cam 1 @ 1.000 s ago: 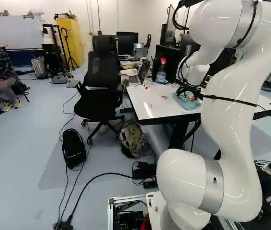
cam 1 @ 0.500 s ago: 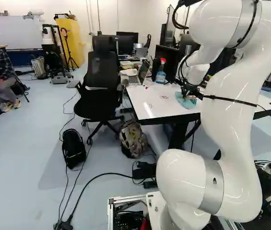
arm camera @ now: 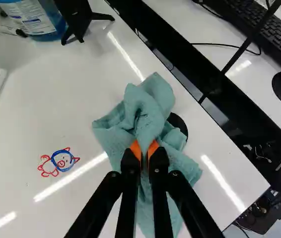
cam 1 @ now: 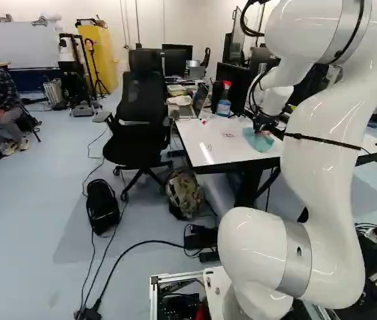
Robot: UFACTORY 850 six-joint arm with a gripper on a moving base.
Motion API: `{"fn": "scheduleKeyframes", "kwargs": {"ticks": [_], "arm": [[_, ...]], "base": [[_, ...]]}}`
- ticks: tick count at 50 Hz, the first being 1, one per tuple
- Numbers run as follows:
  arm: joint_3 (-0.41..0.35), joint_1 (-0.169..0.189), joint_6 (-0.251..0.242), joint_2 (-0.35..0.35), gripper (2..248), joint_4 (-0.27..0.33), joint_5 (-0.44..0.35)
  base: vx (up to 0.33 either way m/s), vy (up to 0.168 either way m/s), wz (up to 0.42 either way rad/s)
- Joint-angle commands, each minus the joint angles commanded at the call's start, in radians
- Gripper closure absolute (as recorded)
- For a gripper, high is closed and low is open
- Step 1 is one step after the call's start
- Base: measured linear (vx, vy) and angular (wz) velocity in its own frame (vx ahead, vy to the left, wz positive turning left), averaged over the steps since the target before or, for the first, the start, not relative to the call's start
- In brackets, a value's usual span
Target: Clean the table with the green towel
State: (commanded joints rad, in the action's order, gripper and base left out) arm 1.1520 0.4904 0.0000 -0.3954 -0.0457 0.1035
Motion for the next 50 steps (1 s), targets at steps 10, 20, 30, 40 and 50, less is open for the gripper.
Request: {"fn": "scheduleKeyframes", "kwargs": {"ticks": [10, 20, 30, 40, 50], "arm": [[-0.012, -0.007, 0.000, 0.031, 214, 0.000, 0.000], [-0.036, -0.028, 0.000, 0.071, 214, 0.000, 0.000], [-0.060, -0.054, 0.000, 0.093, 214, 0.000, 0.000], [-0.082, -0.082, 0.000, 0.111, 214, 0.000, 0.000], [-0.084, -0.111, 0.000, 0.114, 214, 0.000, 0.000]], "base": [[0.000, 0.000, 0.000], [0.000, 0.000, 0.000], [0.000, 0.000, 0.000], [0.000, 0.000, 0.000], [0.000, 0.000, 0.000]]}}
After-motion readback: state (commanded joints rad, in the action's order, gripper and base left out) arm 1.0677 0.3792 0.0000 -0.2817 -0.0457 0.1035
